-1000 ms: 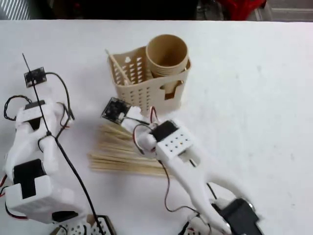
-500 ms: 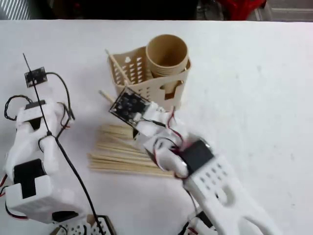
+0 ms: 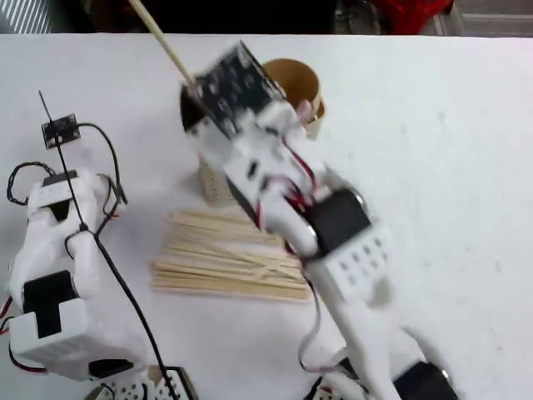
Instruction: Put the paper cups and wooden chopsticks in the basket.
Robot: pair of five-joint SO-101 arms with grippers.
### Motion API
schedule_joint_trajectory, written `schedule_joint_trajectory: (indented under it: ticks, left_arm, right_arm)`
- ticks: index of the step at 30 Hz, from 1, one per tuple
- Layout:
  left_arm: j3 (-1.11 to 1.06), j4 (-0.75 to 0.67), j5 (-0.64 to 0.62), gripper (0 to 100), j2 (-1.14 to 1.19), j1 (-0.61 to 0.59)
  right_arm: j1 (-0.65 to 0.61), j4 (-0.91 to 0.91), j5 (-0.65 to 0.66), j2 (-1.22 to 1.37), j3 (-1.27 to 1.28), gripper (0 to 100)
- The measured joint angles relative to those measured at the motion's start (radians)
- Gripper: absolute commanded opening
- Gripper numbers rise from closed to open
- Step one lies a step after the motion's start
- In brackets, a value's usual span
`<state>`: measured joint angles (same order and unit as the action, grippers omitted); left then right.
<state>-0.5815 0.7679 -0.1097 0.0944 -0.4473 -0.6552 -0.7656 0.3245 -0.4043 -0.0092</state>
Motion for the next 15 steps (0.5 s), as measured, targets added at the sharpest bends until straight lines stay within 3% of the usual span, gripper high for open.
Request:
schedule_joint_trajectory:
  ticks: [15]
  left_arm:
    - [0.000,0.000,0.000,17,0.000,0.000]
  right_arm:
    - [0.049,0.152,-0.009,0.316,-0.112,2.9]
